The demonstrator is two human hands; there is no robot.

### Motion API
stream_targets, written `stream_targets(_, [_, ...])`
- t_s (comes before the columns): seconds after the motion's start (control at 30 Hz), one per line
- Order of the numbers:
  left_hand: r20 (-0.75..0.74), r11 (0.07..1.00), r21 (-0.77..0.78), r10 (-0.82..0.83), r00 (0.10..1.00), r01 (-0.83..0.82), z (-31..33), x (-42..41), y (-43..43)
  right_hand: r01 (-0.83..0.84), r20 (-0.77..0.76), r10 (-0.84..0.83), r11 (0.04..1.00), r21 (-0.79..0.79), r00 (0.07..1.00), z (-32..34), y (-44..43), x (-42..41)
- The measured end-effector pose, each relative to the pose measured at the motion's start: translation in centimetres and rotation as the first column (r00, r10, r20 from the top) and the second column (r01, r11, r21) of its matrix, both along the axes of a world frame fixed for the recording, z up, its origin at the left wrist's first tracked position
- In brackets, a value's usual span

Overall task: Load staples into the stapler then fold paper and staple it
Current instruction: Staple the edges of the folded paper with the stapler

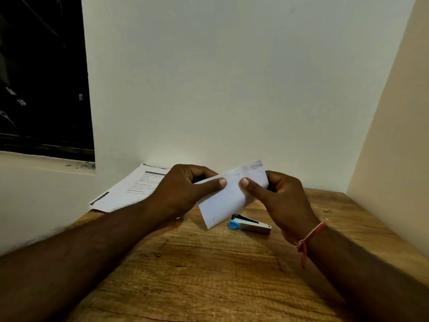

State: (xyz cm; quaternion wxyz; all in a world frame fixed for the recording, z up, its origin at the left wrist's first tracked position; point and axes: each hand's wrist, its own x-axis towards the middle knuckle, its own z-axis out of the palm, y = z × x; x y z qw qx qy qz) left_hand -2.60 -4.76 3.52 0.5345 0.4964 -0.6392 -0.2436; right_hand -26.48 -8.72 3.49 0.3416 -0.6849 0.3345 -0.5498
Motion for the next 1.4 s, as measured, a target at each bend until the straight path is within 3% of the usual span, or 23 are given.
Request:
stream_targets(0.27, [0.168,0.997,-0.072,-0.024,0.986,0.037,0.2,-0.4,0.7,0.045,-0.029,-0.046,0.999,-0.021,0.999,0.3,0.9,-0.1])
stream_targets(0.37, [0.142,0.996,-0.082,-0.018,0.990,0.029,0.2,-0.5,0.8,0.053,-0.052,-0.054,0.999,-0.013,0.997,0.3,0.9,0.0])
stream_targets(0.63, [0.050,0.992,-0.126,0.029,0.998,-0.022,0.3,0.0,0.4,-0.002,0.091,0.004,0.999,-0.032,0.996,1.3,0.9,-0.7])
stream_targets(0.73, [0.054,0.988,-0.151,0.039,0.998,-0.031,0.2,0.3,0.3,0.020,0.030,-0.018,0.997,-0.070,0.999,1.2,0.5,-1.1])
stream_targets(0.9, [0.032,0.980,-0.186,-0.064,0.997,0.069,0.3,-0.7,1.1,0.085,-0.200,-0.161,0.935,-0.345,0.966,0.6,0.2,-1.1])
stream_targets(1.1, [0.129,0.958,-0.280,-0.019,0.992,0.055,0.9,-1.3,1.9,0.045,-0.296,-0.282,0.789,-0.613,0.913,0.7,1.4,-0.7])
stream_targets(1.4, [0.194,0.959,-0.267,-0.043,0.980,0.095,1.2,-1.6,2.2,-0.035,-0.348,-0.281,0.732,-0.681,0.895,0.5,2.0,-0.6])
